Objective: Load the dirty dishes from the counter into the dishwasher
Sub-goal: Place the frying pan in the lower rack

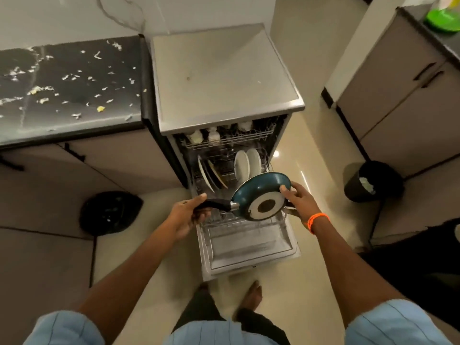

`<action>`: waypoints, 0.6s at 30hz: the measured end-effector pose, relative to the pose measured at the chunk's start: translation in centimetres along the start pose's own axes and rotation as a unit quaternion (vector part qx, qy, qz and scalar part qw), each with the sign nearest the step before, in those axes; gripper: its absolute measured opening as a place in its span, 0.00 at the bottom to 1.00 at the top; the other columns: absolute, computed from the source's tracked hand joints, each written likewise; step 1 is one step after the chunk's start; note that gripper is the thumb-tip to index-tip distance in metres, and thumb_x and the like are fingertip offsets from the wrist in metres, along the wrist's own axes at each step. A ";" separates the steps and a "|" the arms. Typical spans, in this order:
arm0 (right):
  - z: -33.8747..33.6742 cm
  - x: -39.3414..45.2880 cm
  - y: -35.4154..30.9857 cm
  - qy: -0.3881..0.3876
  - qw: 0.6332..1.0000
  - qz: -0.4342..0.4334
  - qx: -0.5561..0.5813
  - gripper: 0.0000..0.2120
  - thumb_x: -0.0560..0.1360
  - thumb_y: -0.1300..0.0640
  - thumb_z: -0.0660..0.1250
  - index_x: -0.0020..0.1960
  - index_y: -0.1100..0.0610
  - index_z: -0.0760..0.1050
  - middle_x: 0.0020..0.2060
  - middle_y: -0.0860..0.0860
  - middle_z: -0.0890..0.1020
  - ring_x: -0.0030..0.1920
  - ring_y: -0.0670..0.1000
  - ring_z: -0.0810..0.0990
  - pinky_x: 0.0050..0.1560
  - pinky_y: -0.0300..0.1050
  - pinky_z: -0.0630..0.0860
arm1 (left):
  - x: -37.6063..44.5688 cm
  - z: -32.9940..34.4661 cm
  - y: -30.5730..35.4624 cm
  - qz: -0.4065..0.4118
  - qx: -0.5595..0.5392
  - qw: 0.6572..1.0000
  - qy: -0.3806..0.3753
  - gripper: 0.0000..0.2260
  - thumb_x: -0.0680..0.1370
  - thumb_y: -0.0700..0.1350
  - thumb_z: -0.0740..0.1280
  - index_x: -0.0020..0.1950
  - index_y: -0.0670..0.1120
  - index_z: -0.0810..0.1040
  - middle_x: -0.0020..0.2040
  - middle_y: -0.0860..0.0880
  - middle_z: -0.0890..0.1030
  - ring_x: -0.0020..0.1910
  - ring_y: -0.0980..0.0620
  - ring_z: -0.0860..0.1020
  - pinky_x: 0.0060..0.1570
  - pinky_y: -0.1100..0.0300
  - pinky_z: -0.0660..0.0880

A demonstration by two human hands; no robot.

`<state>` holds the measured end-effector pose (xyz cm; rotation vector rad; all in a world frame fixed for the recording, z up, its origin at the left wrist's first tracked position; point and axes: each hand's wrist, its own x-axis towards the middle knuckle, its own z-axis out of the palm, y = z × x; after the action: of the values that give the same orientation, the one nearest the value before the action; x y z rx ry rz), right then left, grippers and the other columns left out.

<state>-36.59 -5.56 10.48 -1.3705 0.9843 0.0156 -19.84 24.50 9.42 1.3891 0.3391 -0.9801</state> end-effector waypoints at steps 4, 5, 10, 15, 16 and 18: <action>0.4 3.5 -1.5 -0.028 0.997 -0.017 -0.067 0.25 0.66 0.38 0.78 0.61 0.40 0.77 0.53 0.57 0.83 0.52 0.58 0.84 0.50 0.59 0.83 | 1.2 0.7 0.3 -0.030 -0.031 0.999 0.030 0.22 0.77 0.51 0.74 0.62 0.35 0.78 0.44 0.37 0.84 0.34 0.50 0.81 0.30 0.64 0.79; 0.7 4.4 -1.7 -0.024 0.996 -0.014 -0.081 0.27 0.66 0.37 0.78 0.62 0.41 0.76 0.52 0.57 0.83 0.52 0.59 0.84 0.49 0.58 0.83 | 1.8 0.9 0.4 -0.036 -0.039 0.998 0.042 0.22 0.78 0.51 0.73 0.62 0.35 0.78 0.43 0.38 0.84 0.34 0.50 0.81 0.30 0.64 0.79; 1.3 8.3 -0.6 -0.001 0.993 0.015 -0.117 0.36 0.65 0.33 0.76 0.67 0.47 0.73 0.50 0.55 0.83 0.49 0.58 0.84 0.48 0.58 0.84 | 7.2 0.9 -0.7 -0.028 0.005 0.994 0.105 0.19 0.79 0.53 0.71 0.59 0.38 0.78 0.41 0.41 0.83 0.30 0.52 0.78 0.25 0.64 0.74; 0.6 15.3 4.6 0.015 0.992 0.028 -0.125 0.42 0.58 0.28 0.77 0.66 0.46 0.74 0.52 0.55 0.83 0.51 0.56 0.84 0.48 0.56 0.84 | 15.4 0.8 -4.9 0.004 0.051 0.989 0.138 0.14 0.82 0.51 0.69 0.55 0.39 0.77 0.40 0.40 0.84 0.32 0.49 0.80 0.32 0.59 0.77; 0.5 16.5 5.6 0.018 0.991 0.027 -0.128 0.39 0.58 0.28 0.77 0.64 0.45 0.75 0.52 0.54 0.83 0.52 0.55 0.84 0.50 0.56 0.84 | 16.9 0.6 -6.1 -0.006 0.056 0.989 0.137 0.13 0.83 0.50 0.67 0.54 0.40 0.76 0.40 0.39 0.84 0.32 0.49 0.81 0.32 0.58 0.77; 0.2 19.3 8.3 0.024 0.990 0.030 -0.138 0.29 0.62 0.31 0.77 0.58 0.40 0.75 0.51 0.51 0.84 0.52 0.55 0.84 0.54 0.57 0.82 | 20.7 0.6 -8.9 -0.034 0.077 0.989 0.125 0.11 0.84 0.49 0.65 0.55 0.40 0.75 0.40 0.41 0.82 0.32 0.51 0.79 0.32 0.59 0.77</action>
<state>-28.99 -13.23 -7.58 -1.5998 1.0928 0.1696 -14.50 17.24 -11.20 1.6561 0.5077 -0.9033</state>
